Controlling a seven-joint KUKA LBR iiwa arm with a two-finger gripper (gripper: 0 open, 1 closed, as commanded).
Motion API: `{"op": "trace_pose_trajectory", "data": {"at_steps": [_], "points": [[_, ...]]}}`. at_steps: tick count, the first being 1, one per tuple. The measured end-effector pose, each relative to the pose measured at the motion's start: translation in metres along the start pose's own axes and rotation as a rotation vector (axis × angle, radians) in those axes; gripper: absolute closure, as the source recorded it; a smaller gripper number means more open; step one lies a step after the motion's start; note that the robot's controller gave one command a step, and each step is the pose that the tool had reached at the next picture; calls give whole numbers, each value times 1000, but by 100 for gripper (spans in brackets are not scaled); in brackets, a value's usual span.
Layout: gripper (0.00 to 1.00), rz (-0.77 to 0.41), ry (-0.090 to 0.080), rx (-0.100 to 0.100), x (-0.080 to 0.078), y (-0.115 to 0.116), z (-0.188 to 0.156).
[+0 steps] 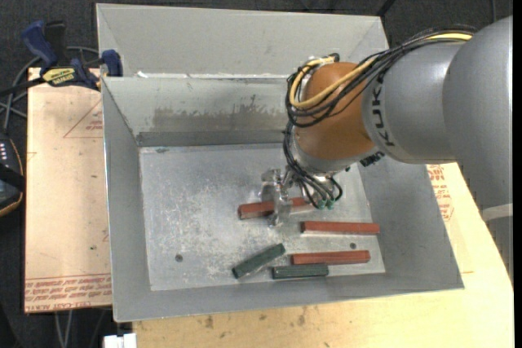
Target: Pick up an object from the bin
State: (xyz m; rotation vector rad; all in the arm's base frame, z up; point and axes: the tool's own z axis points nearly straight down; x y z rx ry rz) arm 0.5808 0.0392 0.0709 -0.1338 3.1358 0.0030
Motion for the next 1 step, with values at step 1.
{"op": "trace_pose_trajectory", "data": {"at_steps": [1], "points": [[100, 27, -9, 0, -6, 5, -149]]}}
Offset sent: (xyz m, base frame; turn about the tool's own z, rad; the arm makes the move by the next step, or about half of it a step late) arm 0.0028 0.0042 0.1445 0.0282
